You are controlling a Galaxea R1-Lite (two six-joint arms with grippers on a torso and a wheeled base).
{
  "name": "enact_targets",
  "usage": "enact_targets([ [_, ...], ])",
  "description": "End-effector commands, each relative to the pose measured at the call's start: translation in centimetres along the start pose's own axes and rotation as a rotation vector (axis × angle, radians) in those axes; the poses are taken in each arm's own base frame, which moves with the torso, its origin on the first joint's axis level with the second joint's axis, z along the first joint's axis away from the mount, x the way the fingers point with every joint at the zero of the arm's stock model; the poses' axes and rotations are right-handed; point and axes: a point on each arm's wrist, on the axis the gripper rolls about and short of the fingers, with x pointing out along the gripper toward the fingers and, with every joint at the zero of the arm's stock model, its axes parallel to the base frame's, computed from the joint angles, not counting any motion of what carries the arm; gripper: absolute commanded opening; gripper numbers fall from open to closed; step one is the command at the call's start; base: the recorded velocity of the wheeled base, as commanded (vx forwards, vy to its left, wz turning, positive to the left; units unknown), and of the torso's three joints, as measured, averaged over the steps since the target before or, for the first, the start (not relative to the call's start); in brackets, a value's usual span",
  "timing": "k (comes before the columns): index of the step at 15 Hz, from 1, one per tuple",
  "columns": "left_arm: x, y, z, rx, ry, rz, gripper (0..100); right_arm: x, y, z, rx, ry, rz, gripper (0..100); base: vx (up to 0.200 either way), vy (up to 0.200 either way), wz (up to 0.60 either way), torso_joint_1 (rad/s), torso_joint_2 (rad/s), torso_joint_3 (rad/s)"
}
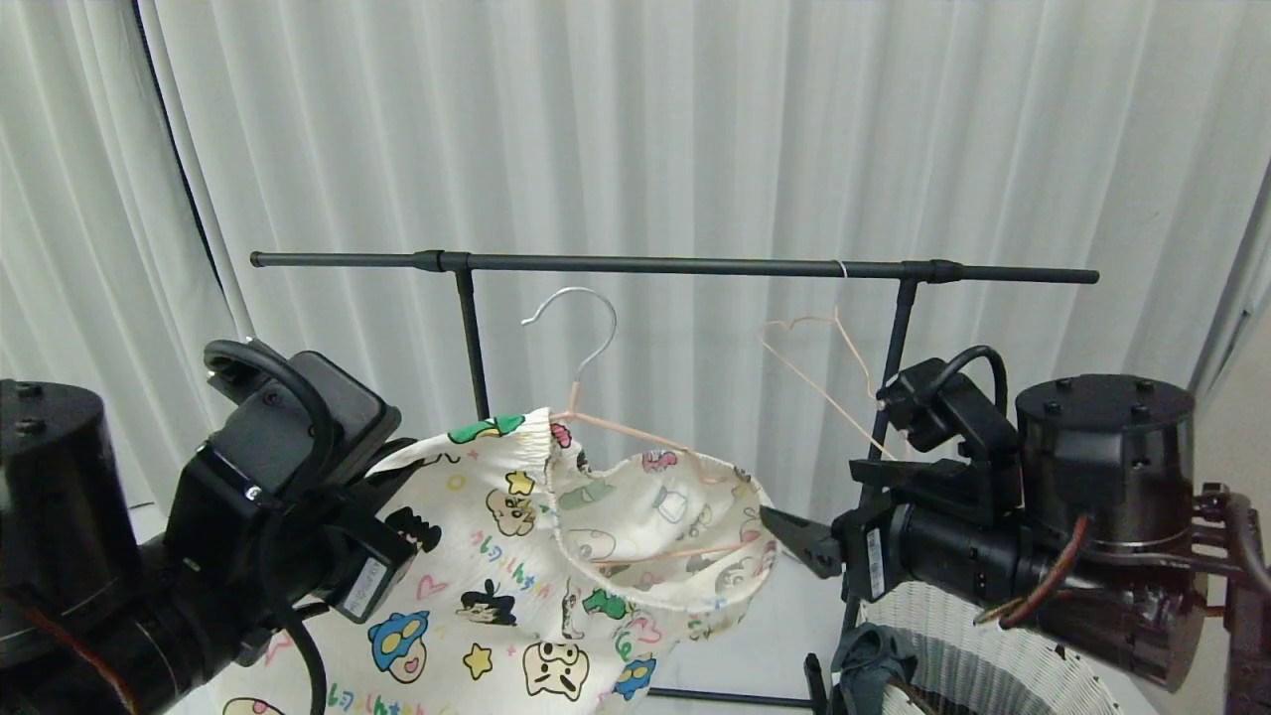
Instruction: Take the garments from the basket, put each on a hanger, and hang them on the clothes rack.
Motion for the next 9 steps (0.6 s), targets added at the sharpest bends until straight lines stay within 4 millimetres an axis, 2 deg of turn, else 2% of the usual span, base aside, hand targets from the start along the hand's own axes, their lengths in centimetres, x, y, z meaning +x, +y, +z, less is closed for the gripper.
enact_targets([
  [1, -0.1, -1.0, 0.0, -0.031, -0.008, -0.048, 0, -1.5, 2.5, 0.1, -0.031, -0.011, 0.102, 100, 0.0, 0.0, 0.0, 0.0, 0.0, 0.0],
  [3, -0.4, -1.5, -0.2, -0.043, -0.017, -0.069, 0, -1.9, 2.6, 0.0, -0.09, -0.005, 0.143, 100, 0.0, 0.0, 0.0, 0.0, 0.0, 0.0],
  [7, -1.1, -3.1, -1.0, -0.023, -0.055, -0.151, 0, -2.1, 0.0, 0.1, -0.269, -0.013, 0.215, 100, 0.0, 0.0, 0.0, 0.0, 0.0, 0.0],
  [9, -1.6, -4.0, -1.0, -0.003, -0.085, -0.229, 0, -1.9, -0.4, 0.0, -0.339, 0.0, 0.266, 100, 0.0, 0.0, 0.0, 0.0, 0.0, 0.0],
])
